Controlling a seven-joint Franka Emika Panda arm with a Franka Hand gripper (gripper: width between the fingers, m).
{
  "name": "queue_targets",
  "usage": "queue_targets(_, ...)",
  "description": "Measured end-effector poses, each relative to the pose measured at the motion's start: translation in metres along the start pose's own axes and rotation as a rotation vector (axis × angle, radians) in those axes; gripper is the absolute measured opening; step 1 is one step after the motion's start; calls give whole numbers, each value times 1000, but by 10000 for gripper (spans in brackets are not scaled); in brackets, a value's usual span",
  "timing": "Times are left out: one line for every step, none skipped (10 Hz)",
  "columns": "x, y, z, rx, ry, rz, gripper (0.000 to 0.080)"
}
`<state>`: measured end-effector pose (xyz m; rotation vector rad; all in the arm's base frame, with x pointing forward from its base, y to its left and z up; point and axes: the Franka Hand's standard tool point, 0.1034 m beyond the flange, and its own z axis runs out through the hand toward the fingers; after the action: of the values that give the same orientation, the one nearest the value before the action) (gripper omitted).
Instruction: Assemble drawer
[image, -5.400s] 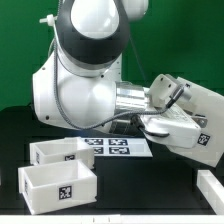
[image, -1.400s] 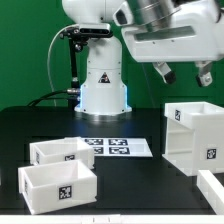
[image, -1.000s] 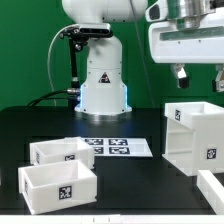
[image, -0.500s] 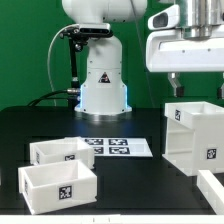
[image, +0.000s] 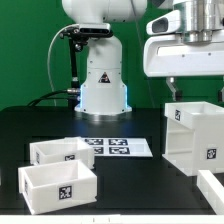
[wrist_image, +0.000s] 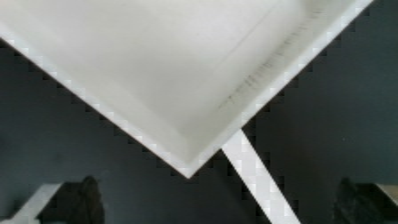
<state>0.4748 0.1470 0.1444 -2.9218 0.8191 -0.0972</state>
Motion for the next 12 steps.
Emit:
queue_targets(0, 6, 4, 11, 7, -184, 649)
queue_targets(-3, 18, 12, 15, -4, -290, 649)
queue_targets(-8, 22, 16, 14, -1, -359, 649)
queue_targets(-15, 21, 19, 12, 4, -385, 649)
queue_targets(-13, 20, 18, 14, 4, -377, 649)
queue_targets(-13, 21, 18, 14, 4, -377, 649)
queue_targets(-12, 23, 20, 13, 4, -440, 649)
queue_targets(-6, 31, 26, 13, 1, -542, 649)
queue_targets(2, 37, 29, 17, 13, -593, 649)
queue_targets(4, 41, 35, 22, 40, -658, 649)
queue_targets(5, 47, 42, 21, 45, -679, 649)
queue_targets(6, 49, 43, 23, 42, -664, 649)
